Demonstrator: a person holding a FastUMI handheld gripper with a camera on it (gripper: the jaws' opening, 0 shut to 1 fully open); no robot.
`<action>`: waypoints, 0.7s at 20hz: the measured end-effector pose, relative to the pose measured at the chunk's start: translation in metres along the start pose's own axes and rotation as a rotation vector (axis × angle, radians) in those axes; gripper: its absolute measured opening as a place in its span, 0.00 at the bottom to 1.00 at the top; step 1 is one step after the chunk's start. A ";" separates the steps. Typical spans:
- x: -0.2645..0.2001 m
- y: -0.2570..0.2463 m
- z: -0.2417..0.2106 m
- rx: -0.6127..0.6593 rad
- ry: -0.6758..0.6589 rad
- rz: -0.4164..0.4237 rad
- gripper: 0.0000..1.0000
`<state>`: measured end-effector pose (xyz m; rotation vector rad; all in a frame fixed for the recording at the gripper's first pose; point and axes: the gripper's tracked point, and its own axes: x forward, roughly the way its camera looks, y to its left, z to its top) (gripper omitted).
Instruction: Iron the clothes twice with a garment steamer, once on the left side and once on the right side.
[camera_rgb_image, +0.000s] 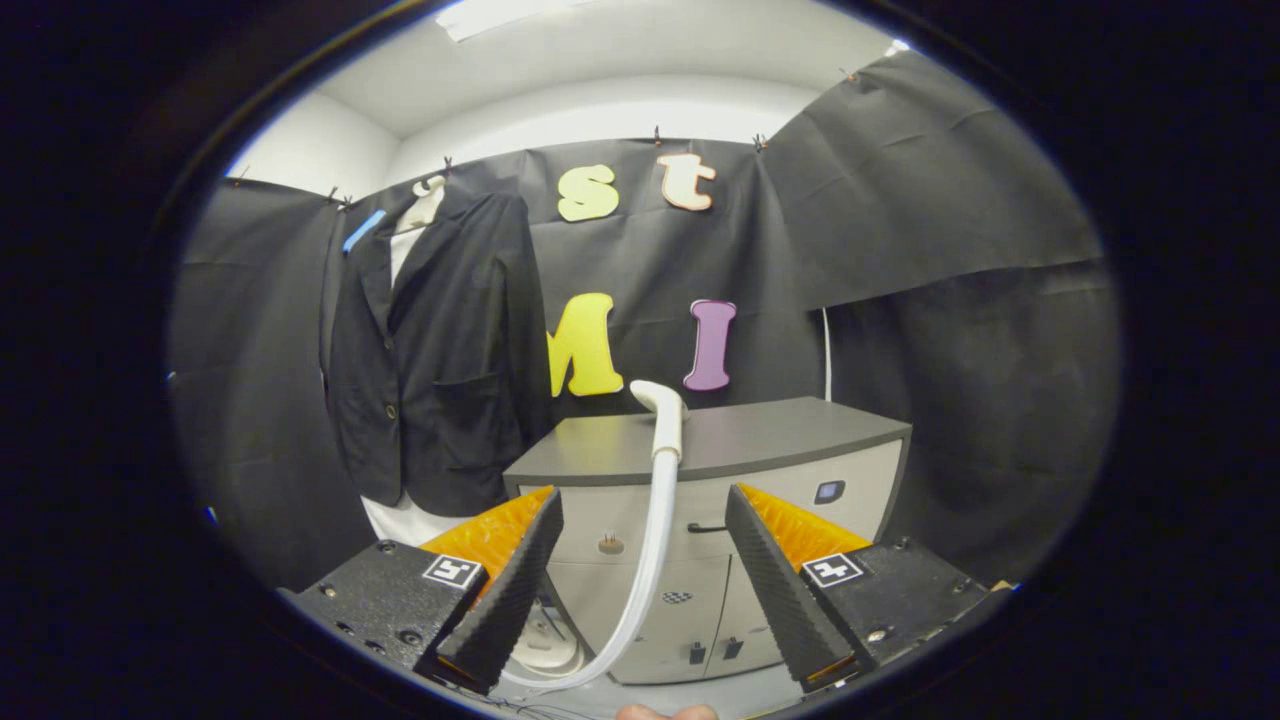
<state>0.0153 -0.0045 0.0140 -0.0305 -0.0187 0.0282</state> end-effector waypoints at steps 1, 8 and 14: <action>0.000 0.002 0.002 -0.001 -0.004 0.004 1.00; -0.005 0.008 0.003 -0.012 -0.002 0.006 1.00; -0.014 0.018 0.003 -0.033 0.001 -0.001 1.00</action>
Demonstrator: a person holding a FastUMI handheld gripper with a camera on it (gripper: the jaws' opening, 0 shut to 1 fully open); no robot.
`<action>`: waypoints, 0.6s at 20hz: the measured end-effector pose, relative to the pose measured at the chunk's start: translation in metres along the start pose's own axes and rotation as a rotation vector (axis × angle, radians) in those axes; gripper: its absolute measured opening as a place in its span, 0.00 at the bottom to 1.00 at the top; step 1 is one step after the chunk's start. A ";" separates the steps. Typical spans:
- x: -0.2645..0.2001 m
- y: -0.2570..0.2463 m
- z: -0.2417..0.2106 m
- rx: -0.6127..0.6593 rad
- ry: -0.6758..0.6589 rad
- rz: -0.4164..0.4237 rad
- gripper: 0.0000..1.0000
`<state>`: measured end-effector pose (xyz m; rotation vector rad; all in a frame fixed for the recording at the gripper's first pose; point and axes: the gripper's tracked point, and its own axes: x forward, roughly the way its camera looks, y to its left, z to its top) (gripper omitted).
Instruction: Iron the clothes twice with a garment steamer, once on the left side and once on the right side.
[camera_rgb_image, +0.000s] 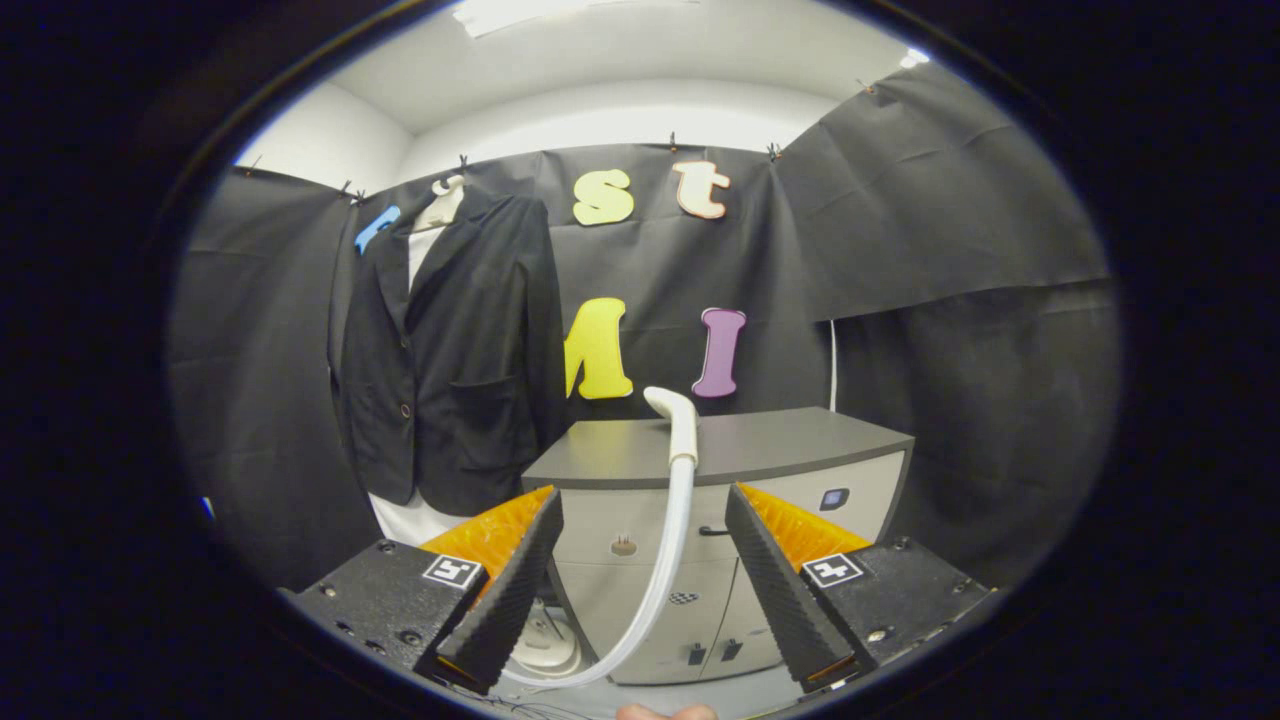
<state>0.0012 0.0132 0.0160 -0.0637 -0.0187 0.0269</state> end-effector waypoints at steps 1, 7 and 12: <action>-0.001 0.000 0.001 -0.004 0.002 -0.006 1.00; 0.006 -0.009 0.014 -0.002 0.061 -0.070 1.00; 0.030 -0.024 0.036 -0.036 0.112 -0.110 1.00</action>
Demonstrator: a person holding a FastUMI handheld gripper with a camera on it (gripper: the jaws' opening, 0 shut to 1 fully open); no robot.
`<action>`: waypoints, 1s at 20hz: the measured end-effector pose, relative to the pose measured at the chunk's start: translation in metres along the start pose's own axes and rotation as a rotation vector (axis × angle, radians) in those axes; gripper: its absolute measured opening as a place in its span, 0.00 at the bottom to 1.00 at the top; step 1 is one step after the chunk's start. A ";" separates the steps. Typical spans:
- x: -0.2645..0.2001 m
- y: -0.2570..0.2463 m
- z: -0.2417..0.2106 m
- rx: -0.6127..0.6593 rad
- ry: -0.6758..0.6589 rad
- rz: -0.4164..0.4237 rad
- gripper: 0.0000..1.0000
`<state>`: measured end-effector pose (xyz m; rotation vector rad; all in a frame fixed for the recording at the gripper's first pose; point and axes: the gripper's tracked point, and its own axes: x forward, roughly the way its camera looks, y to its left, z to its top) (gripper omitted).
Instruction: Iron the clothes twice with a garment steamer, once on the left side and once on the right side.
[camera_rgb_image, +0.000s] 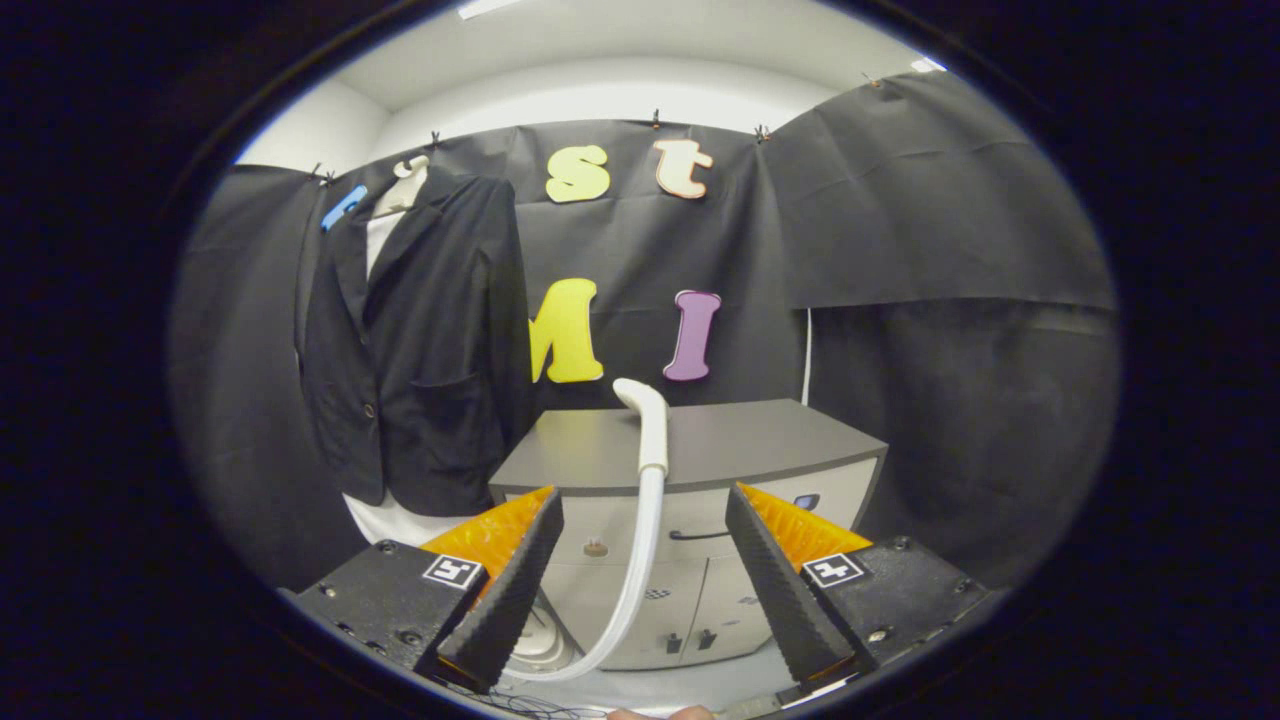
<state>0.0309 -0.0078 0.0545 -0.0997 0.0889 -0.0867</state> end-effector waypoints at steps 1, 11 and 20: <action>0.008 0.002 0.009 -0.020 0.001 0.002 1.00; 0.155 0.003 0.014 -0.070 0.244 0.038 1.00; 0.241 -0.007 -0.017 -0.047 0.453 0.022 0.95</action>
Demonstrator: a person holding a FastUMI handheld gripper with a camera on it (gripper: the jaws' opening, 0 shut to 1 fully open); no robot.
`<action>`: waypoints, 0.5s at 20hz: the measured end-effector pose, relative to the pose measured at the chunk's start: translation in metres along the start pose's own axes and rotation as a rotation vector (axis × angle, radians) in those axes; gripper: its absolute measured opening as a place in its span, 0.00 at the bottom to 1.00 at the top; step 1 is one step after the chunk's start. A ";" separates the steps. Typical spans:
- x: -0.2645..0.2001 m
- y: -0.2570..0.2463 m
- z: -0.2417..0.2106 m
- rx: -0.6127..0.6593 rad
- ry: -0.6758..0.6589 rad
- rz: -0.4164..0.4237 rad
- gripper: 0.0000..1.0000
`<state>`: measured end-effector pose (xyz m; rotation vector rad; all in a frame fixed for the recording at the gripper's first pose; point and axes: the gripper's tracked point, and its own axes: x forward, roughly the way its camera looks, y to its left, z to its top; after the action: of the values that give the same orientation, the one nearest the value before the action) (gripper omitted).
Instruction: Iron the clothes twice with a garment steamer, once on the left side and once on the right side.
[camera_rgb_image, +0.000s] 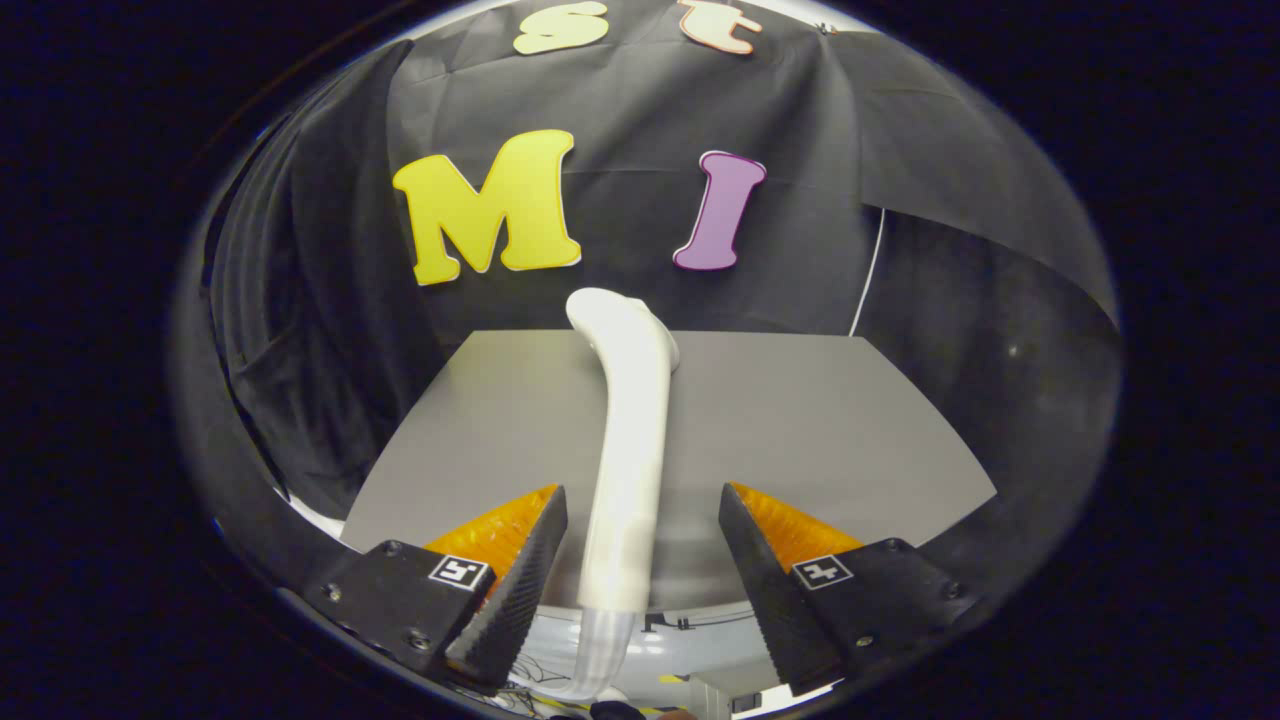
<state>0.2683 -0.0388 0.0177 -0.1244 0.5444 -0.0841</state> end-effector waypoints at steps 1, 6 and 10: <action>0.007 0.000 0.003 -0.001 0.011 -0.003 0.91; 0.031 0.009 0.008 -0.033 0.075 -0.003 0.80; 0.041 0.008 0.000 -0.030 0.117 -0.018 0.62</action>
<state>0.3034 -0.0353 -0.0037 -0.1547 0.6612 -0.1013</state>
